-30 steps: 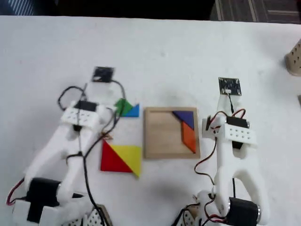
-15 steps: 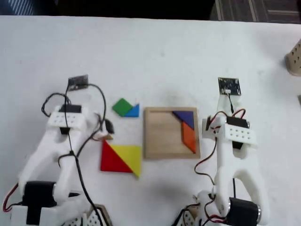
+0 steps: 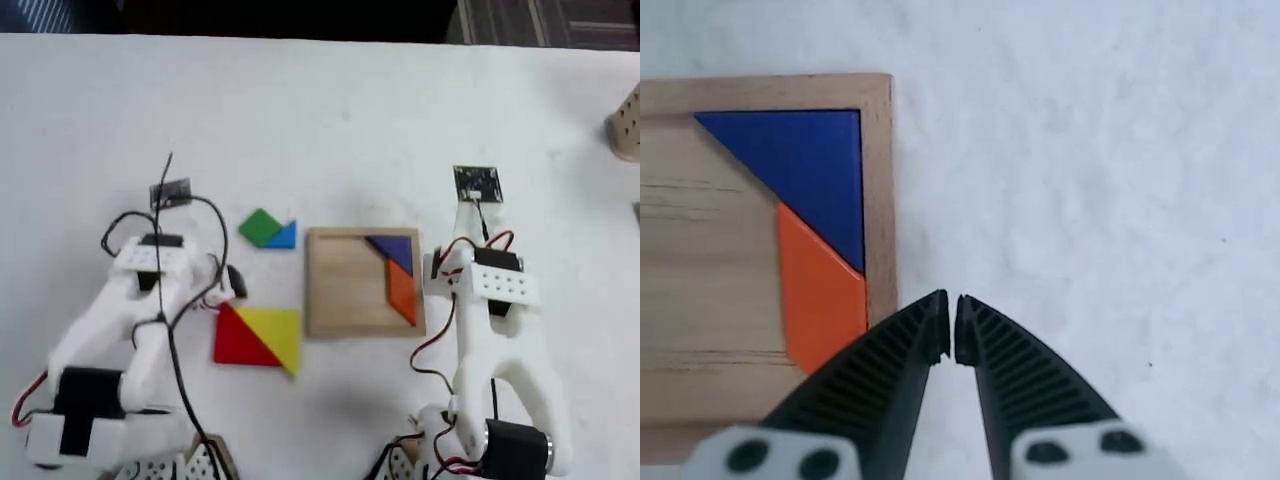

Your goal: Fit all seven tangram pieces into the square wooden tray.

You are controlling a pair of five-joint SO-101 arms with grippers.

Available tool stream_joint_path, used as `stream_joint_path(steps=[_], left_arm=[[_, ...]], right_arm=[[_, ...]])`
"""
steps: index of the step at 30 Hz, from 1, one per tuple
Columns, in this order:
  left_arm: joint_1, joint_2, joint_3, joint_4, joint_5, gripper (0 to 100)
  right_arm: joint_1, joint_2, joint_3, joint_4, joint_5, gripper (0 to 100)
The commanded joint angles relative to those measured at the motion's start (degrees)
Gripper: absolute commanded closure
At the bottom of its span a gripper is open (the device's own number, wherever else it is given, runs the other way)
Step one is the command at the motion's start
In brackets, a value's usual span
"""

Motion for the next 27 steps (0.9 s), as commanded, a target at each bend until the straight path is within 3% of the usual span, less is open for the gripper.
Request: stream_joint_path(steps=[1, 9, 16, 20, 27], left_arm=[[1.5, 4.4, -6.9, 1.1, 3.9, 71], [0.5, 11.6, -15.2, 3.3, 4.8, 72], [1.8, 11.9, -15.4, 4.7, 4.0, 94], [2.6, 11.8, -15.5, 4.5, -0.2, 90], [2.6, 11.7, -15.5, 4.5, -0.5, 88]], right_arm=[[-0.4, -2.2, -0.4, -0.9, 0.5, 97.4], [-0.3, -2.2, -0.4, -0.9, 0.5, 97.4], [-0.4, -2.2, -0.4, -0.9, 0.5, 97.4], [-0.4, -2.2, -0.4, -0.9, 0.5, 97.4], [-0.4, -2.2, -0.4, -0.9, 0.5, 97.4]])
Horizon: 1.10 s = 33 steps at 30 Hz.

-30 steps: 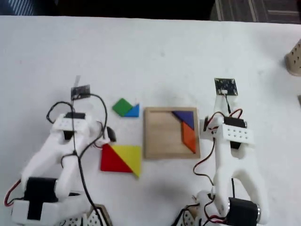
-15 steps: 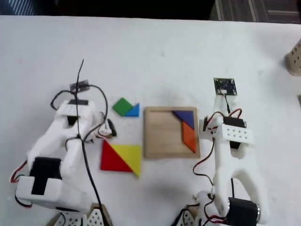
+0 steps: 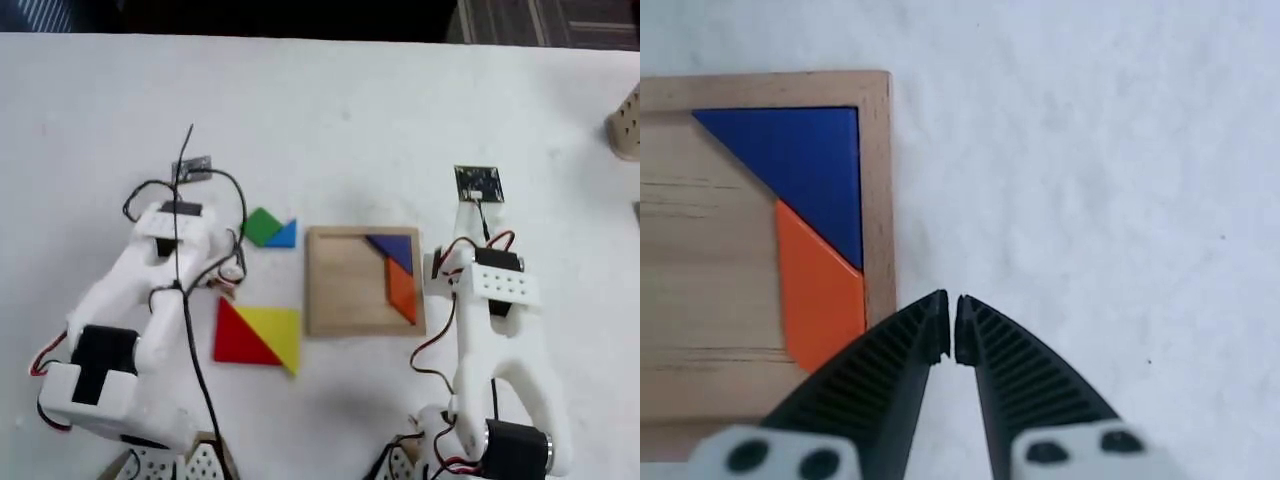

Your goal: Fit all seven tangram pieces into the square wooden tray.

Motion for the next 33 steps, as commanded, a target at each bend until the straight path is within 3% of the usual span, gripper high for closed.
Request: stream_joint_path(steps=[1, 8, 19, 27, 33], left_arm=[[-0.1, 0.6, -1.1, -0.5, -0.7, 89], [-0.1, 0.1, -1.1, -0.4, -0.8, 90], [2.9, -13.6, 0.5, 0.8, -0.8, 90], [14.9, -19.8, 0.3, -0.4, -0.8, 90], [24.9, -18.5, -0.5, -8.6, -0.5, 90]], right_arm=[[-0.5, -2.2, -0.4, -0.9, 0.5, 97.4], [-0.5, -2.2, -0.4, -0.9, 0.5, 97.4], [-0.5, -2.2, -0.4, -0.9, 0.5, 97.4], [-0.1, -2.2, -0.5, -0.9, 0.5, 97.4], [0.0, -2.2, -0.5, -0.9, 0.5, 97.4]])
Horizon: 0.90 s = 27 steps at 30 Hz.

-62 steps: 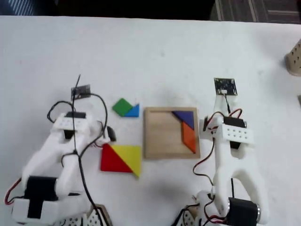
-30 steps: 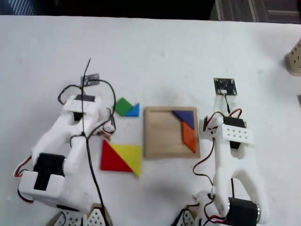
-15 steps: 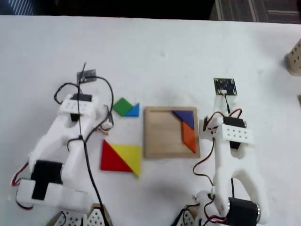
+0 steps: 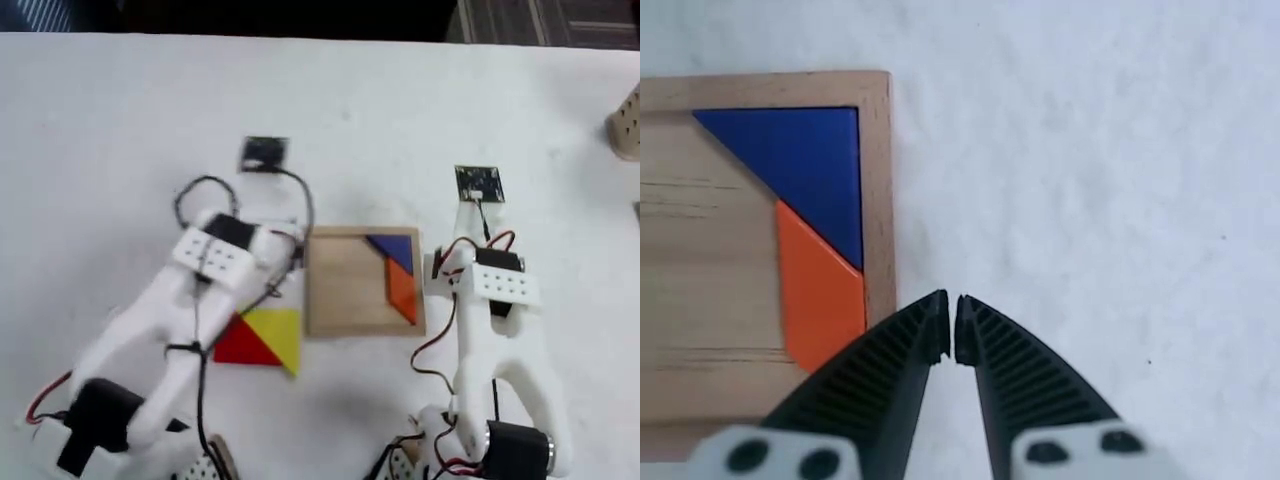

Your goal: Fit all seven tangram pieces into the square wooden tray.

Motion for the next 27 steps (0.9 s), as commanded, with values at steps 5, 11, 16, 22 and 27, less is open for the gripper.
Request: stream_joint_path(steps=[5, 11, 16, 22, 27], left_arm=[[10.1, 7.3, -3.3, -13.5, -0.3, 90], [13.0, 17.4, -10.6, -14.0, -0.3, 89], [13.8, 19.6, -12.4, -14.0, -0.4, 89], [14.2, 19.6, -12.3, -12.2, -0.5, 79], [13.8, 19.3, -12.8, -6.2, -0.5, 67]], right_arm=[[0.6, -2.2, -0.5, -0.9, 0.5, 97.4], [0.7, -2.2, -0.6, -0.9, 0.5, 97.4], [0.7, -2.3, -0.6, -0.9, 0.5, 97.4], [0.7, -2.2, -0.6, -0.9, 0.5, 97.4], [0.7, -2.2, -0.6, -1.0, 0.5, 97.4]])
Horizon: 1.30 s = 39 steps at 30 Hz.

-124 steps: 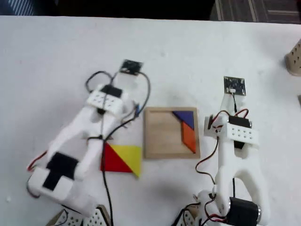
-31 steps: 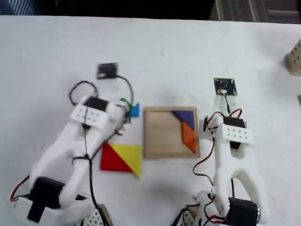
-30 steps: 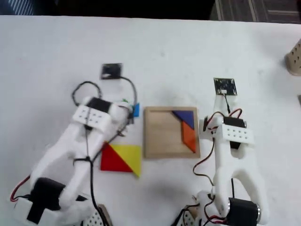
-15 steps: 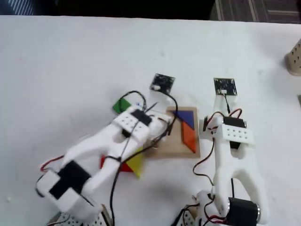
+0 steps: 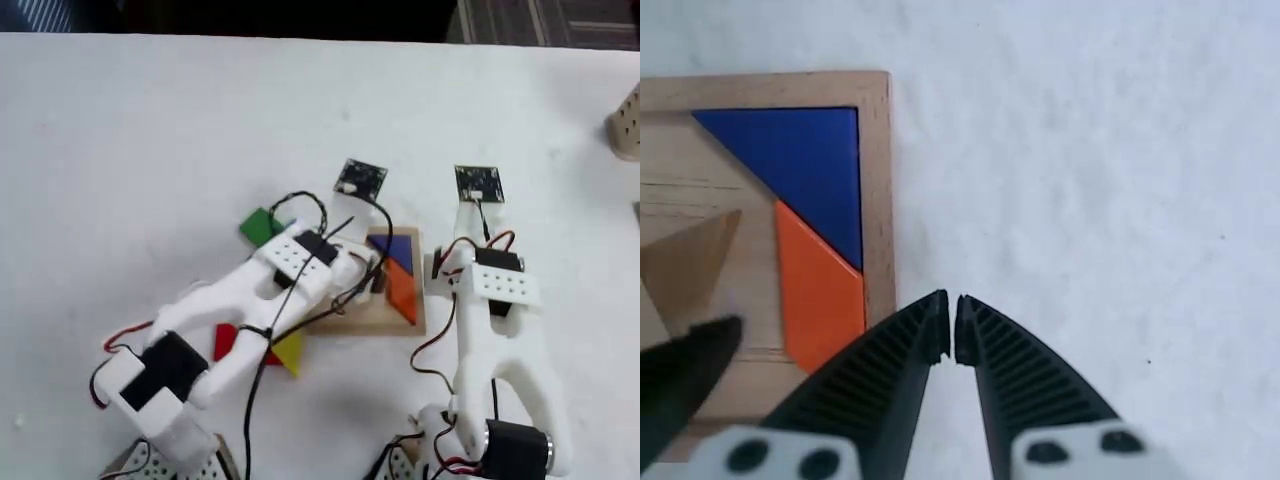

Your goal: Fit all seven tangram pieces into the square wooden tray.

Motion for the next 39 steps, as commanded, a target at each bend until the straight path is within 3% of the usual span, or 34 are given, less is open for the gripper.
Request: stream_joint_path(steps=[1, 9, 11, 15, 16, 18, 29, 39], left_arm=[[-0.4, -1.3, -3.3, 3.8, -0.6, 67], [-10.0, -7.9, -2.5, 8.3, -0.4, 68], [-10.3, -7.4, -2.5, 8.2, -0.6, 75], [-9.2, -3.1, -3.3, 8.1, -0.8, 98], [-8.9, -1.8, -4.0, 7.8, -1.4, 99], [-7.6, 0.8, -5.3, 7.4, -3.8, 94], [1.7, 9.7, -14.9, 7.4, -4.8, 98], [-0.9, 9.5, -21.8, 16.4, -4.8, 98]], right_arm=[[0.7, -2.2, -0.6, -1.0, 0.5, 97.4], [0.7, -2.2, -0.6, -1.0, 0.5, 97.4], [0.7, -2.2, -0.6, -1.0, 0.5, 97.4], [0.7, -2.2, -0.6, -1.0, 0.5, 97.4], [0.7, -2.2, -0.6, -1.0, 0.5, 97.4], [0.7, -2.2, -0.6, -1.0, 0.5, 97.4], [0.8, -2.5, -0.6, -1.0, 0.5, 97.6], [0.8, -2.7, -0.6, -0.8, 0.5, 97.6]])
